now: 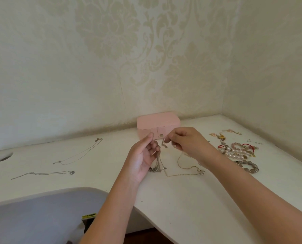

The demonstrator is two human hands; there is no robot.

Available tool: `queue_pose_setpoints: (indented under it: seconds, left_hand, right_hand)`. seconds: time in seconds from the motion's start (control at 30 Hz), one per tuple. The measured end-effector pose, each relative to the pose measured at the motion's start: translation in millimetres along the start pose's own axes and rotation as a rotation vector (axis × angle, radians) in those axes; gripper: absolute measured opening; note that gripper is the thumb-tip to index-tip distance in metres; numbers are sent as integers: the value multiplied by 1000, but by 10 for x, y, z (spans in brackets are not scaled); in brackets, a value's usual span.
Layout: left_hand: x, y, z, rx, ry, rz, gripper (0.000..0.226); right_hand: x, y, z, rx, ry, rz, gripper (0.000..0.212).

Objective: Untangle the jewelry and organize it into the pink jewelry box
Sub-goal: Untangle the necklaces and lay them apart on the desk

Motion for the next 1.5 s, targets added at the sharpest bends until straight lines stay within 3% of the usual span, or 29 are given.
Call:
queue_pose_setpoints:
  seconds: [0.07, 0.2, 0.47, 0.67, 0.8, 0.9, 1.03, 1.17, 1.37, 1.5]
  left_hand:
    - [4, 5, -7, 26, -7, 10, 25]
    - [6, 9, -4, 20, -7, -6, 22]
    - [0, -1, 4, 25, -10, -107, 23]
    - [38, 59, -45, 95, -57, 173, 13]
    - [76, 78, -22, 38, -28, 433, 24]
    - [78, 51, 19, 0, 44, 325, 20]
    - [52, 10, 29, -33, 101, 146, 30]
    - [45, 2, 46, -23, 101, 42, 51]
    - [60, -16, 58, -46, 66, 44, 26]
    - [54, -15, 75, -50, 74, 26, 42]
  right_hand:
    - [19, 65, -16, 86, -22, 65, 25]
    - [47, 107, -28, 92, -7, 190, 26]
    - [33, -98, 5, -82, 47, 190, 22]
    - [-11, 10, -14, -1, -3, 344, 26]
    - [-7, 96, -27, 36, -40, 326, 26]
    - [-7, 53, -5, 18, -54, 234, 23]
    - [23, -132, 29, -130, -132, 57, 24]
    - [14, -208, 50, -216, -92, 130, 21]
    - [38, -56, -9, -19, 53, 183, 12]
    - [36, -41, -9, -45, 71, 138, 6]
Point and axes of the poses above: each hand's wrist, its own z-axis away from the middle knuckle, its own y-axis out of the back of the hand, x = y × z, the point moved 2 cm from there along -z, towards the middle knuckle, and after that the axes turned 12 degrees about y, right-handed, at the moved point
